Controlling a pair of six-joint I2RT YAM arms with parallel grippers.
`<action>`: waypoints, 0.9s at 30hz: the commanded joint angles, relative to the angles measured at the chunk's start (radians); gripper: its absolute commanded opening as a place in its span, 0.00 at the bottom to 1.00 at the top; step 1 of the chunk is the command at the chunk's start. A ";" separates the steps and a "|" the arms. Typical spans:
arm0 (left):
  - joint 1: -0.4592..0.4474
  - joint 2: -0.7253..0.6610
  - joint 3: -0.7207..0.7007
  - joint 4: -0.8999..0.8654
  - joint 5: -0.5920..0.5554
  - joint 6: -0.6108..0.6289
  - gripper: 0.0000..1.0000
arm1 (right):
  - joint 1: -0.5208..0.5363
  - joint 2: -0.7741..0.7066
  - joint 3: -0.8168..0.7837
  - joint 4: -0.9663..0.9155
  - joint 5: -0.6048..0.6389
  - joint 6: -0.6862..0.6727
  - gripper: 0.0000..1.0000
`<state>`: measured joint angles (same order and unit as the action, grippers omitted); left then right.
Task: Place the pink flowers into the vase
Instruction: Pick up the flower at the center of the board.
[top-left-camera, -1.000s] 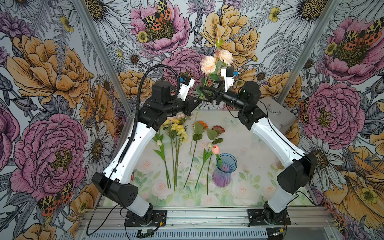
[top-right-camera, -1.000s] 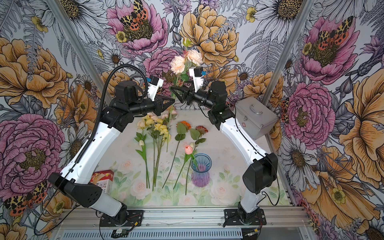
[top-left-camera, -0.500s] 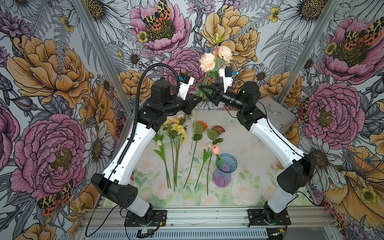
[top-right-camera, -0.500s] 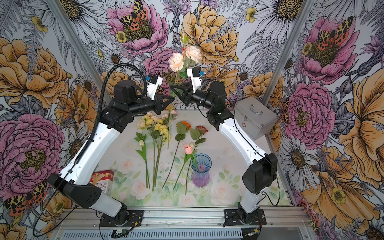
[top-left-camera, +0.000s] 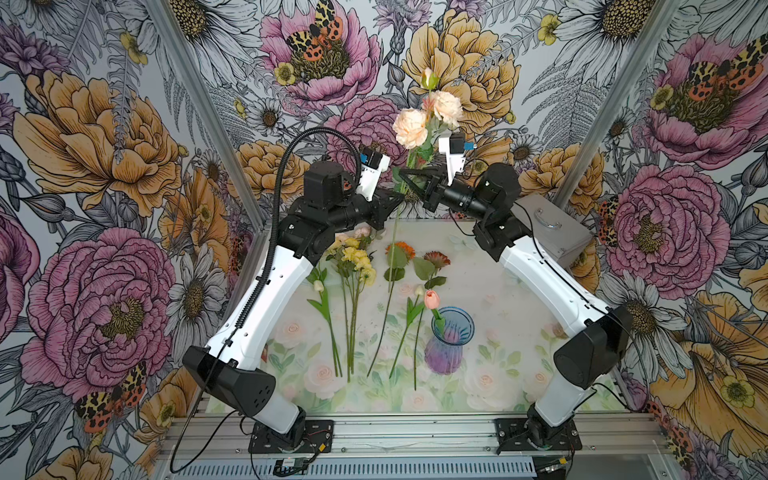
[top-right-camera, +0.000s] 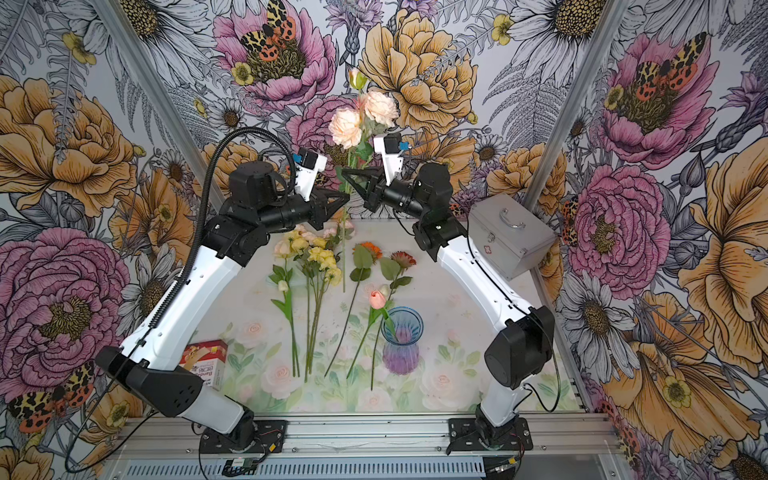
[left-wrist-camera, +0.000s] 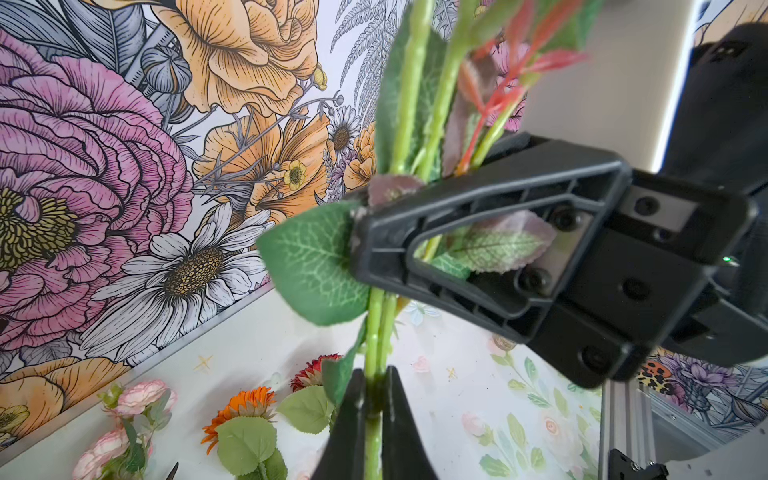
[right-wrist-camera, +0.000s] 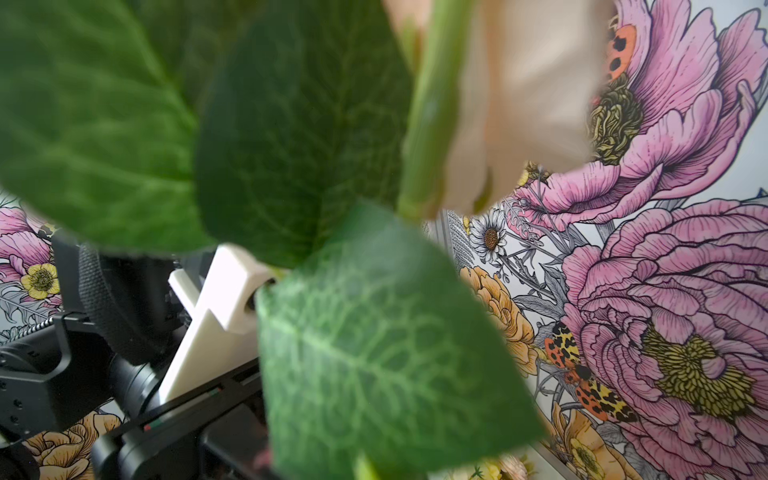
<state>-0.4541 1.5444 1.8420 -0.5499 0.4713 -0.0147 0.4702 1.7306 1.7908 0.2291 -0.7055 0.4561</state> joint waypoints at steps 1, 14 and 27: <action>-0.006 -0.041 -0.022 0.007 -0.013 0.015 0.22 | 0.004 -0.005 0.024 0.032 0.001 -0.004 0.00; 0.056 -0.137 -0.143 0.006 -0.063 -0.017 0.99 | -0.046 -0.039 0.043 0.051 0.061 -0.032 0.00; 0.166 -0.275 -0.365 0.007 -0.182 -0.080 0.99 | -0.111 -0.274 0.088 -0.264 0.175 -0.221 0.00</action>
<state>-0.3016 1.2835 1.4990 -0.5488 0.3389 -0.0711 0.3683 1.5425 1.8511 0.0349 -0.5674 0.2993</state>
